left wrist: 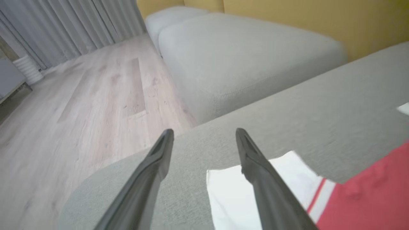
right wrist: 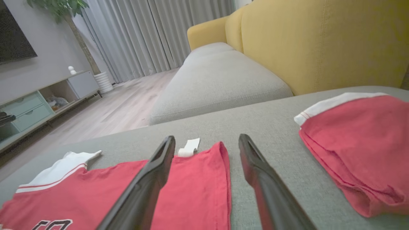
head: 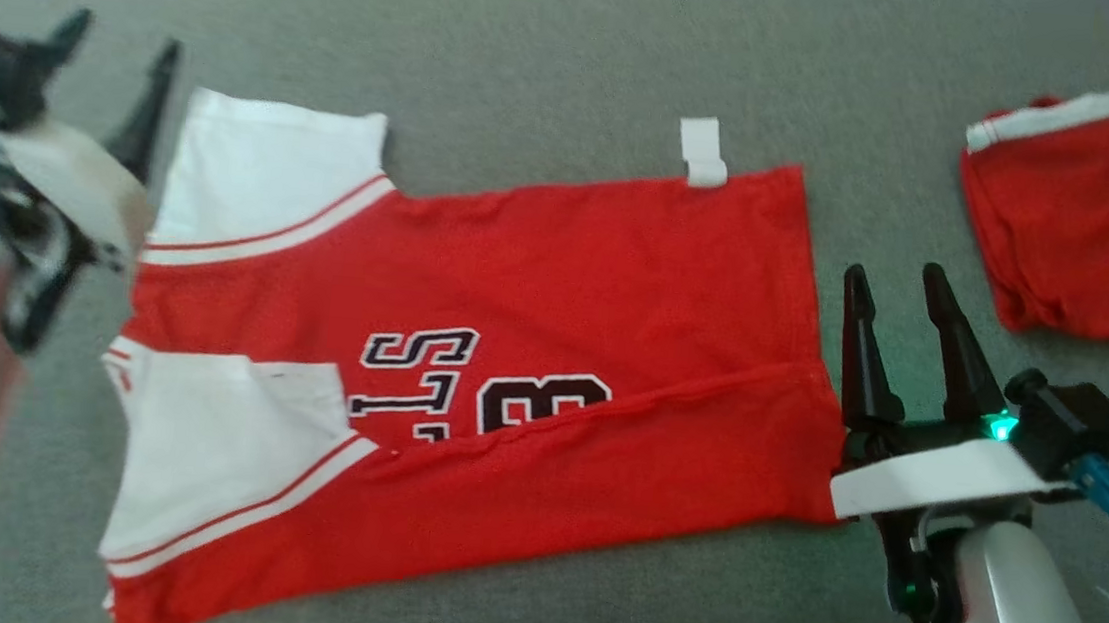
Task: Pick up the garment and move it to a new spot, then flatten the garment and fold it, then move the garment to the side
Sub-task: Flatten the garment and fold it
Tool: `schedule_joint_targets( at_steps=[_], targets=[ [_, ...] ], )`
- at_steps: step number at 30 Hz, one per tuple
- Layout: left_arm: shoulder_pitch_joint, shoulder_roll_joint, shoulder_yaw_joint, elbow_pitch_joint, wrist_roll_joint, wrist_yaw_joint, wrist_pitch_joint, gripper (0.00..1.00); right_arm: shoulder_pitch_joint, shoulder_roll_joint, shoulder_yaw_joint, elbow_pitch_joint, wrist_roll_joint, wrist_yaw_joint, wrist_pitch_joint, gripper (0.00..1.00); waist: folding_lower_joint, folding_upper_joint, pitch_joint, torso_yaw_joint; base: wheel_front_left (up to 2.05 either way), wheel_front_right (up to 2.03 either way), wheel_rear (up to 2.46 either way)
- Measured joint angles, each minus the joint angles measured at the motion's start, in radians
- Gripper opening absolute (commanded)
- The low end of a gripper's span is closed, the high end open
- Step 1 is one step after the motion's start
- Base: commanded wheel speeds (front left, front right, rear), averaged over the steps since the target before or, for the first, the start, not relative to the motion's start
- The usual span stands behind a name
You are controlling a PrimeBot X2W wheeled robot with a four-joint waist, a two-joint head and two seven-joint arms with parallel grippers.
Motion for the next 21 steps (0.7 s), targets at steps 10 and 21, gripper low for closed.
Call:
schedule_joint_targets(
  at_steps=[10, 21],
  targets=[
    [-0.219, 0.037, -0.056, 0.291, -0.089, -0.043, 0.194, 1.0, -0.064, 0.0, 0.058, -0.007, 0.009, 0.0, -0.018, 1.0, 0.0, 0.0, 0.135, -0.095, 0.0, 0.0, 0.0],
    [-0.243, 0.051, -0.182, 0.359, -0.171, -0.051, 0.262, 1.0, -0.064, 0.0, 0.065, -0.002, 0.02, 0.0, -0.032, 1.0, -0.0004, 0.0, 0.166, -0.133, 0.0, 0.0, 0.0]
  ],
)
